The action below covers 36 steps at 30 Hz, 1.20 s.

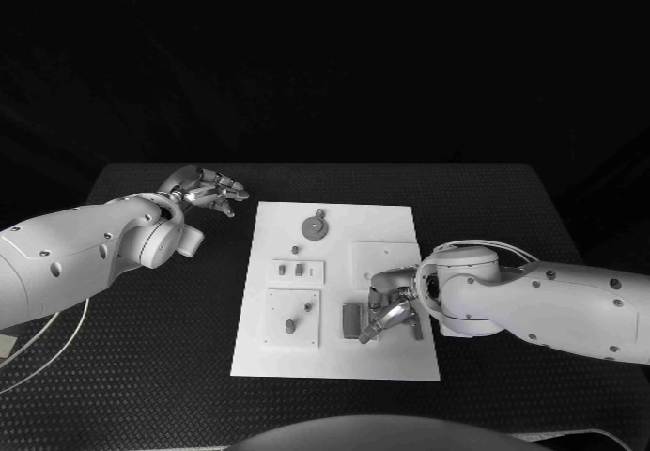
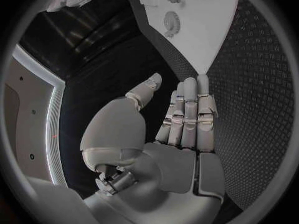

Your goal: Assemble the parts on the task board

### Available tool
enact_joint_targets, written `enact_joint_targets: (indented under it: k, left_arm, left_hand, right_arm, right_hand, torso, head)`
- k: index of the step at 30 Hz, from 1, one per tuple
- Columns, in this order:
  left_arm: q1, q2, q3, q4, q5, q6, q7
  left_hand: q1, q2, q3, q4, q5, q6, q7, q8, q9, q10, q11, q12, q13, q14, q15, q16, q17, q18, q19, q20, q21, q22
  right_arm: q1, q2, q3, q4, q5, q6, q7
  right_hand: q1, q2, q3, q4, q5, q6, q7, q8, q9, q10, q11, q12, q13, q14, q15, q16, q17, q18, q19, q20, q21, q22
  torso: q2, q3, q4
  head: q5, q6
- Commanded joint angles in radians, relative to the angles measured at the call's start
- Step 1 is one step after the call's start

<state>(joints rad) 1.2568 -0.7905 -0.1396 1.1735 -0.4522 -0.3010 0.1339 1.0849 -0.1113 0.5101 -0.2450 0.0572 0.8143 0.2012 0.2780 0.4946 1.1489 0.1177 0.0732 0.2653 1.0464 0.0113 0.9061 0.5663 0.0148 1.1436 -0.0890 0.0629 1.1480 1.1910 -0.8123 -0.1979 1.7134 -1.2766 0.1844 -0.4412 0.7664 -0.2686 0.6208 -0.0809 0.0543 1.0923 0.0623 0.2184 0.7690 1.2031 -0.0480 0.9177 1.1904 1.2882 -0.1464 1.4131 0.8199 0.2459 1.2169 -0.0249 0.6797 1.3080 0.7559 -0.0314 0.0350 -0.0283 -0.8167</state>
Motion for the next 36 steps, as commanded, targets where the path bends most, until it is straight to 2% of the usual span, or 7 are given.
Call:
enact_joint_targets:
  k: [1, 10, 16, 20, 25, 32, 36]
  left_arm:
    - [0.0, 0.002, 0.001, 0.002, 0.004, 0.011, 0.006]
    - [0.0, 0.0, 0.001, 0.004, 0.004, 0.01, 0.008]
    - [0.0, -0.003, 0.001, 0.004, 0.004, 0.009, 0.007]
    - [0.001, -0.003, 0.001, 0.005, 0.004, 0.011, 0.006]
    - [0.001, -0.003, 0.001, 0.006, 0.004, 0.018, 0.004]
    - [0.001, -0.003, 0.001, 0.006, 0.004, 0.02, 0.004]
    - [0.001, -0.002, 0.001, 0.006, 0.004, 0.022, 0.004]
  left_hand:
    - [-0.009, 0.001, 0.003, 0.004, -0.005, -0.007, -0.001, 0.004, -0.002, -0.008, 0.0, -0.003, 0.002, 0.003, -0.003, -0.006, 0.002, 0.02, -0.001, 0.0, 0.006, -0.001]
    - [-0.01, 0.001, 0.002, 0.005, -0.005, -0.006, -0.001, 0.004, -0.002, -0.007, 0.0, -0.003, 0.002, 0.003, -0.003, -0.006, 0.002, 0.02, -0.001, 0.0, 0.006, -0.001]
    - [-0.011, 0.001, 0.001, 0.006, -0.005, -0.006, -0.001, 0.005, -0.002, -0.007, 0.0, -0.003, 0.002, 0.003, -0.003, -0.006, 0.002, 0.02, -0.001, 0.0, 0.006, -0.001]
    - [-0.012, 0.001, 0.001, 0.007, -0.005, -0.006, -0.001, 0.005, -0.002, -0.007, 0.0, -0.003, 0.002, 0.003, -0.002, -0.006, 0.002, 0.02, -0.001, 0.0, 0.006, -0.001]
    - [-0.013, 0.001, 0.001, 0.007, -0.005, -0.006, -0.002, 0.005, -0.002, -0.007, 0.0, -0.003, 0.002, 0.003, -0.002, -0.006, 0.002, 0.02, -0.001, 0.0, 0.006, -0.001]
    - [-0.015, 0.0, 0.0, 0.008, -0.005, -0.005, -0.002, 0.005, -0.002, -0.006, 0.0, -0.003, 0.003, 0.003, -0.002, -0.007, 0.002, 0.02, -0.001, 0.0, 0.006, -0.001]
    - [-0.015, 0.0, 0.0, 0.008, -0.005, -0.005, -0.002, 0.005, -0.002, -0.006, 0.0, -0.003, 0.003, 0.003, -0.003, -0.007, 0.002, 0.02, -0.001, 0.0, 0.006, -0.001]
  right_arm:
    - [-0.001, 0.002, 0.0, 0.0, 0.004, 0.002, 0.007]
    - [0.001, -0.024, 0.004, -0.028, 0.023, -0.088, 0.007]
    - [0.02, -0.077, 0.032, -0.035, 0.1, -0.092, -0.011]
    - [0.043, -0.118, 0.035, -0.02, 0.108, -0.038, -0.05]
    - [0.053, -0.146, 0.035, -0.023, 0.102, 0.016, -0.083]
    - [0.052, -0.168, 0.029, -0.024, 0.102, 0.074, -0.104]
    - [0.051, -0.175, 0.016, -0.022, 0.102, 0.092, -0.112]
  right_hand:
    - [-0.004, -0.009, 0.002, 0.01, -0.003, 0.005, 0.002, -0.006, 0.002, 0.008, 0.001, 0.003, 0.002, 0.001, -0.005, 0.0, 0.0, 0.016, 0.004, 0.0, 0.001, 0.018]
    - [0.002, 0.016, 0.009, 0.022, -0.003, 0.005, 0.001, -0.006, 0.003, 0.01, 0.001, 0.004, 0.003, 0.001, -0.006, 0.001, 0.001, 0.016, 0.006, -0.002, 0.002, 0.019]
    - [-0.002, 0.035, 0.005, 0.031, -0.003, 0.0, 0.003, -0.009, 0.005, 0.014, 0.002, 0.011, 0.008, 0.001, -0.004, 0.001, 0.001, 0.016, 0.005, -0.001, 0.002, 0.019]
    - [-0.06, 0.135, -0.017, 0.076, -0.002, 0.012, 0.0, -0.004, 0.008, 0.021, -0.001, 0.022, 0.014, 0.0, -0.006, 0.004, 0.003, 0.016, 0.0, 0.001, 0.002, 0.021]
    - [-0.047, 0.181, -0.05, 0.014, -0.003, 0.019, -0.004, -0.003, 0.01, 0.022, -0.005, 0.03, 0.022, -0.003, -0.01, 0.01, 0.007, 0.016, -0.008, -0.003, 0.01, 0.023]
    - [-0.048, 0.177, -0.061, -0.026, -0.003, 0.023, -0.005, -0.005, 0.009, 0.022, -0.005, 0.03, 0.023, -0.004, -0.01, 0.01, 0.007, 0.016, -0.011, -0.003, 0.014, 0.022]
    - [-0.049, 0.177, -0.062, -0.035, -0.003, 0.027, -0.006, -0.004, 0.009, 0.024, -0.006, 0.031, 0.024, -0.003, -0.01, 0.011, 0.007, 0.016, -0.011, -0.003, 0.015, 0.021]
  torso:
    - [0.0, -0.0005, 0.0001]
    - [0.0, -0.0008, -0.0003]
    - [0.0, -0.0004, -0.001]
    - [0.0, -0.0009, -0.002]
    - [0.001, -0.0004, -0.002]
    - [0.001, 0.0017, -0.0017]
    - [0.0, 0.0006, -0.0015]
  head:
    - [0.0, 0.0]
    - [-0.003, 0.006]
    - [-0.008, 0.008]
    - [-0.011, 0.009]
    - [-0.016, 0.009]
    - [-0.02, 0.007]
    - [-0.023, 0.006]
